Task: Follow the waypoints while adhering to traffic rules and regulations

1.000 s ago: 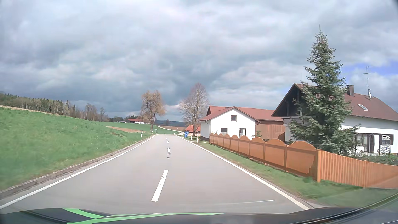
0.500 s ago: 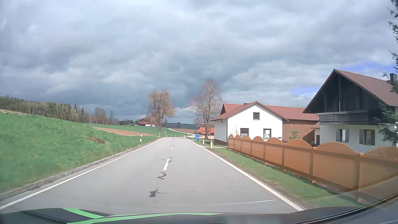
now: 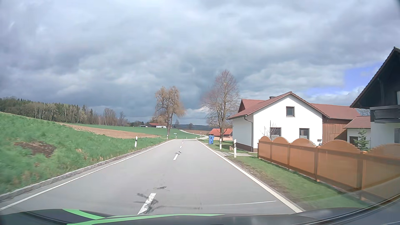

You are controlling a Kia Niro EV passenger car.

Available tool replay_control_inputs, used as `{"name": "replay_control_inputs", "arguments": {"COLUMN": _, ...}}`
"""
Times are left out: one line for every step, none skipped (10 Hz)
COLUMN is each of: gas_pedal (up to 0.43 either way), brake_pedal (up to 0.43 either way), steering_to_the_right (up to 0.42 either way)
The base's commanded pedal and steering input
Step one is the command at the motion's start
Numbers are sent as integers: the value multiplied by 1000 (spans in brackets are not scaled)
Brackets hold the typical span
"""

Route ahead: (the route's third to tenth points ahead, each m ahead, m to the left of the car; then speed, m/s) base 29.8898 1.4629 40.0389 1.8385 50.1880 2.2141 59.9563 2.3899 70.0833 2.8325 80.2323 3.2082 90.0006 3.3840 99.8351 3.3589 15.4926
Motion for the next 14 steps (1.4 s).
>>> {"name": "replay_control_inputs", "arguments": {"gas_pedal": 157, "brake_pedal": 0, "steering_to_the_right": -21}}
{"name": "replay_control_inputs", "arguments": {"gas_pedal": 157, "brake_pedal": 0, "steering_to_the_right": -18}}
{"name": "replay_control_inputs", "arguments": {"gas_pedal": 169, "brake_pedal": 0, "steering_to_the_right": -17}}
{"name": "replay_control_inputs", "arguments": {"gas_pedal": 177, "brake_pedal": 0, "steering_to_the_right": -16}}
{"name": "replay_control_inputs", "arguments": {"gas_pedal": 177, "brake_pedal": 0, "steering_to_the_right": -14}}
{"name": "replay_control_inputs", "arguments": {"gas_pedal": 189, "brake_pedal": 0, "steering_to_the_right": -11}}
{"name": "replay_control_inputs", "arguments": {"gas_pedal": 189, "brake_pedal": 0, "steering_to_the_right": -10}}
{"name": "replay_control_inputs", "arguments": {"gas_pedal": 189, "brake_pedal": 0, "steering_to_the_right": -8}}
{"name": "replay_control_inputs", "arguments": {"gas_pedal": 189, "brake_pedal": 0, "steering_to_the_right": -6}}
{"name": "replay_control_inputs", "arguments": {"gas_pedal": 189, "brake_pedal": 0, "steering_to_the_right": -3}}
{"name": "replay_control_inputs", "arguments": {"gas_pedal": 189, "brake_pedal": 0, "steering_to_the_right": 0}}
{"name": "replay_control_inputs", "arguments": {"gas_pedal": 189, "brake_pedal": 0, "steering_to_the_right": 1}}
{"name": "replay_control_inputs", "arguments": {"gas_pedal": 189, "brake_pedal": 0, "steering_to_the_right": 1}}
{"name": "replay_control_inputs", "arguments": {"gas_pedal": 189, "brake_pedal": 0, "steering_to_the_right": 1}}
